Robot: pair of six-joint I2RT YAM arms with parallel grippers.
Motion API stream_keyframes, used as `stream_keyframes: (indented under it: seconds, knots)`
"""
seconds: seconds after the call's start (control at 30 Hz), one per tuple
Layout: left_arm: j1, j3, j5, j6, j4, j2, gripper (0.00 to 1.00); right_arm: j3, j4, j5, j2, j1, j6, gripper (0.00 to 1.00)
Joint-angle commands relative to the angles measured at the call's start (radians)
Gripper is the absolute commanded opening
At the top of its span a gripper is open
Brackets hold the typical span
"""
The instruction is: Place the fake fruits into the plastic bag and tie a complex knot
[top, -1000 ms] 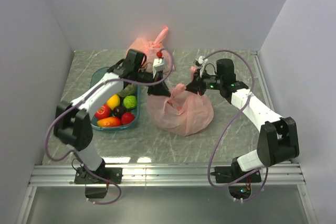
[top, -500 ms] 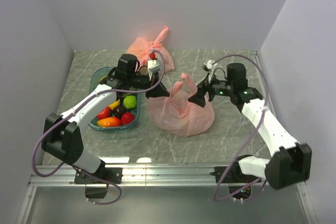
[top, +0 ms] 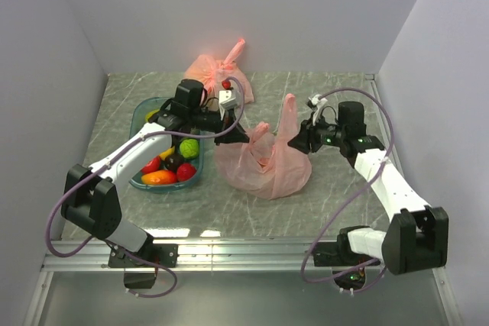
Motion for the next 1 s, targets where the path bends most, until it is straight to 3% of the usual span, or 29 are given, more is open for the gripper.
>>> stream_keyframes:
  seconds: [0.0, 0.03, 0.13, 0.27, 0.5, 0.83, 0.97]
  knots:
    - [-0.027, 0.053, -0.013, 0.069, -0.034, 0.007, 0.01, 0.018, 0.137, -0.054, 0.043, -0.007, 0.048, 0.42]
    - [-0.035, 0.058, -0.016, 0.077, -0.040, 0.011, 0.00, 0.017, 0.158, -0.072, 0.038, -0.002, 0.061, 0.23]
    - [-0.076, 0.102, -0.047, 0.141, -0.101, 0.028, 0.00, 0.033, 0.163, -0.095, 0.034, 0.050, 0.046, 0.00]
    - [-0.153, 0.228, -0.108, 0.287, -0.253, 0.088, 0.00, 0.090, 0.044, -0.144, 0.075, 0.101, -0.034, 0.00]
    - [-0.170, 0.251, -0.162, 0.194, -0.194, 0.140, 0.01, 0.176, -0.165, -0.181, 0.129, 0.157, -0.200, 0.00]
    - [-0.171, 0.184, -0.185, 0.036, -0.025, 0.142, 0.01, 0.178, -0.193, -0.259, 0.123, 0.160, -0.242, 0.46]
    - [-0.177, 0.181, -0.187, -0.016, 0.006, 0.152, 0.01, 0.196, -0.142, -0.275, 0.147, 0.170, -0.174, 0.47]
